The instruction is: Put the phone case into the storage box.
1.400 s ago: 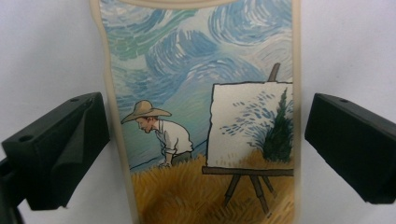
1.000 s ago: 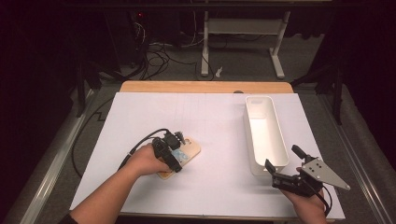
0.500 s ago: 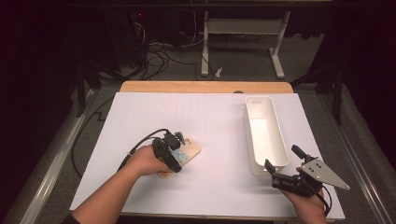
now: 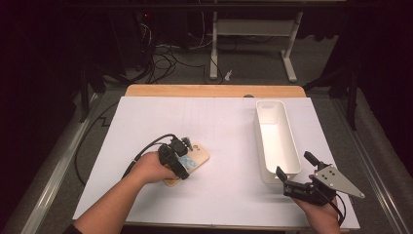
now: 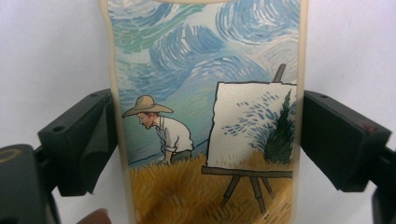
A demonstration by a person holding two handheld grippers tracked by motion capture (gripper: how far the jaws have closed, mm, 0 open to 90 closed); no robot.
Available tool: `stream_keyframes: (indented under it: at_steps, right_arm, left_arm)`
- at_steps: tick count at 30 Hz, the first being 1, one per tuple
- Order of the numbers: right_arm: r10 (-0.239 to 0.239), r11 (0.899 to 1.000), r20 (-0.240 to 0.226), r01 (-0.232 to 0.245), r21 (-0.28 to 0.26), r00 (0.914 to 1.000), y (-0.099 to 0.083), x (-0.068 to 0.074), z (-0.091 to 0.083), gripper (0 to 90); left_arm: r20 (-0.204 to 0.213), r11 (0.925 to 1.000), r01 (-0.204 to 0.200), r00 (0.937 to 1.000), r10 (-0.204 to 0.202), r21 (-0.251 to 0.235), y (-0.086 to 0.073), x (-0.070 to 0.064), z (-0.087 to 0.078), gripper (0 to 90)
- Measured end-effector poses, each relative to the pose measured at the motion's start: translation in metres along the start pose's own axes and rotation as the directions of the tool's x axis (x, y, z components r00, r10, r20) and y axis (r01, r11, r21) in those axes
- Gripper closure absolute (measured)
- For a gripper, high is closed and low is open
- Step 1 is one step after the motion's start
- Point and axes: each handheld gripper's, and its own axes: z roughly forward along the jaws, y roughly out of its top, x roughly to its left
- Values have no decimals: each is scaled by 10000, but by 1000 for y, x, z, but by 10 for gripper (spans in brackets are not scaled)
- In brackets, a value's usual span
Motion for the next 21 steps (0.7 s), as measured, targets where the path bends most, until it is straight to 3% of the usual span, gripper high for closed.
stream_keyframes:
  at_steps: [11,21]
  right_arm:
    - [4,10000,8,-4,1,10000,0,0,0,11]
    - [-15,10000,3,15,-2,10000,0,0,0,11]
  left_arm:
    - [371,9993,-153,9992,166,-346,0,-5,-8,117]
    - [877,9962,12,9961,65,-871,-2,-1,-19,117]
